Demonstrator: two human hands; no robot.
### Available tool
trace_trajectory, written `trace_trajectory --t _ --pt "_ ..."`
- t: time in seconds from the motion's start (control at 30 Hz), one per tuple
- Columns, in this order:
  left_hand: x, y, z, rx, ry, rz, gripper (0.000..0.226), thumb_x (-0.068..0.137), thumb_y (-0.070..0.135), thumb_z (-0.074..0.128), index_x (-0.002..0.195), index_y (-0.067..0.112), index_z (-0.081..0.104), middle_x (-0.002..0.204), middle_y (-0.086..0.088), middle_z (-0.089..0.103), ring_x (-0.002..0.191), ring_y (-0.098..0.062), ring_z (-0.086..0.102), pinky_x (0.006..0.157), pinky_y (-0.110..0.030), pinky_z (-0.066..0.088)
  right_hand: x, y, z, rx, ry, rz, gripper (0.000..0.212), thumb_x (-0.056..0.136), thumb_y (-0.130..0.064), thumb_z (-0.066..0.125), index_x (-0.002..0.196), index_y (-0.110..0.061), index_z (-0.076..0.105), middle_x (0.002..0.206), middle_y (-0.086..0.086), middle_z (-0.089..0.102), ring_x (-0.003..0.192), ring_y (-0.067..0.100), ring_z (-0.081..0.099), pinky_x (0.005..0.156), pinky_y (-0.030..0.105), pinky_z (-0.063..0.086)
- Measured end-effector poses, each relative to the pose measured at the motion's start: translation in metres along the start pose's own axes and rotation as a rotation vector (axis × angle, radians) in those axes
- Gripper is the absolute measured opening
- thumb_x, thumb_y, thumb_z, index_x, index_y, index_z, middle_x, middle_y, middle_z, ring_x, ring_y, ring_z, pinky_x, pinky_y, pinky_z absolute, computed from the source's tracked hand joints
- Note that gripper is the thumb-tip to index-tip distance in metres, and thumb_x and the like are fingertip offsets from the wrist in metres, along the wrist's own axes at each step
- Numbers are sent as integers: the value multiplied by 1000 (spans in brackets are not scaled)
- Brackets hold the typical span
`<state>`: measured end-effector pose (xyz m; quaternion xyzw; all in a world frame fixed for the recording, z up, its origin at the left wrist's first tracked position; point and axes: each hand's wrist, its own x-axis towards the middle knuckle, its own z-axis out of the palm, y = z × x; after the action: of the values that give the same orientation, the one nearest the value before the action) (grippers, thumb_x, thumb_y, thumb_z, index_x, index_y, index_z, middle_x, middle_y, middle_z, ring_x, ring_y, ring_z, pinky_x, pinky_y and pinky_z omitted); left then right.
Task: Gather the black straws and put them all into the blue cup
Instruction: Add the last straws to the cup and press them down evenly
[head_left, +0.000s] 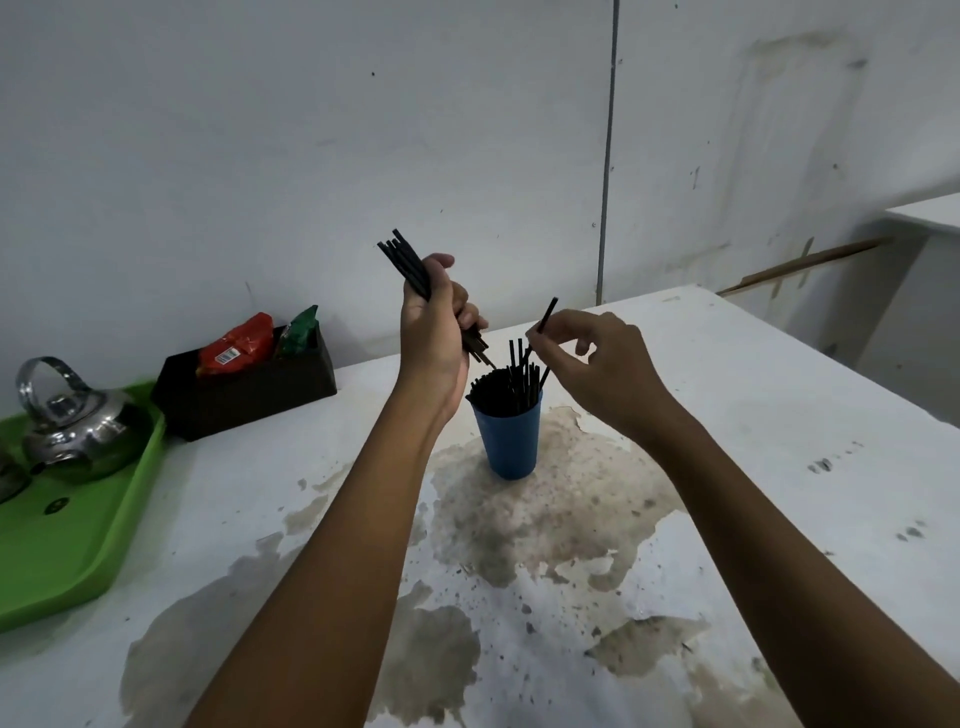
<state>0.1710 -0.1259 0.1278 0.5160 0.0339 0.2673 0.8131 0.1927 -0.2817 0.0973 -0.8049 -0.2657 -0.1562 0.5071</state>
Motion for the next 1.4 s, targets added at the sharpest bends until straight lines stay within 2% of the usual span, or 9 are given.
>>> trace_trajectory --t 0.1,0.2,0.4,0.57,0.73,0.9,1.03,1.23,1.4 --pt "-3 -6 5 88 -13 4 22 107 30 36 92 19 47 58 8 39 54 -11 38 70 -29 45 1 11 5 -81 19 -61 10 88 -32 68 89 -25 75 93 -24 67 92 -11 51 81 20 40" --pt "-8 -12 4 335 -30 29 23 106 36 34 90 25 46 63 11 48 66 -12 46 76 -26 39 0 22 6 -168 -42 -19 14 88 -38 66 98 -37 75 130 -14 59 112 16 42 89 15 28" --pt "-13 -21 -5 424 -10 14 22 105 44 29 101 33 48 83 16 71 86 -13 53 85 -29 44 -14 21 0 -7 -82 60 45 90 -33 54 133 -45 52 150 -18 38 135 9 29 109 47 36" --pt "-20 -32 -13 491 -40 12 26 105 48 24 112 34 45 98 18 74 93 -12 52 92 -26 41 -34 27 16 112 -37 79 42 101 -32 40 142 -39 42 142 -28 38 133 -7 31 114 31 30" --pt "-27 -42 -21 559 -100 -61 35 104 50 23 120 32 49 116 18 69 104 -8 55 98 -23 40 -47 33 34 182 -64 128 40 104 -35 34 144 -36 39 145 -18 45 133 -4 39 111 21 30" --pt "-32 -44 -29 669 -127 -135 32 104 43 35 103 23 59 98 8 61 83 4 54 67 -3 41 -47 32 39 196 -38 138 39 104 -33 35 142 -32 42 138 -21 50 125 -11 42 100 4 28" --pt "-31 -50 -37 765 -166 -94 19 102 32 48 106 30 67 111 9 67 103 0 61 85 -12 41 -46 31 37 228 -29 139 38 104 -29 36 141 -27 46 135 -21 49 121 -17 41 96 0 28" --pt "-35 -45 -36 719 -151 -134 34 95 39 58 127 28 55 130 12 60 122 -3 53 95 -15 37 -43 29 35 239 -24 132 38 104 -27 37 141 -23 48 138 -17 49 118 -22 40 96 -1 28" --pt "-31 -35 -33 627 -109 -80 58 101 51 34 153 25 30 152 4 43 141 -8 34 103 -19 21 -40 23 30 242 11 110 40 105 -26 36 143 -21 44 145 -12 47 131 -8 39 103 3 27"
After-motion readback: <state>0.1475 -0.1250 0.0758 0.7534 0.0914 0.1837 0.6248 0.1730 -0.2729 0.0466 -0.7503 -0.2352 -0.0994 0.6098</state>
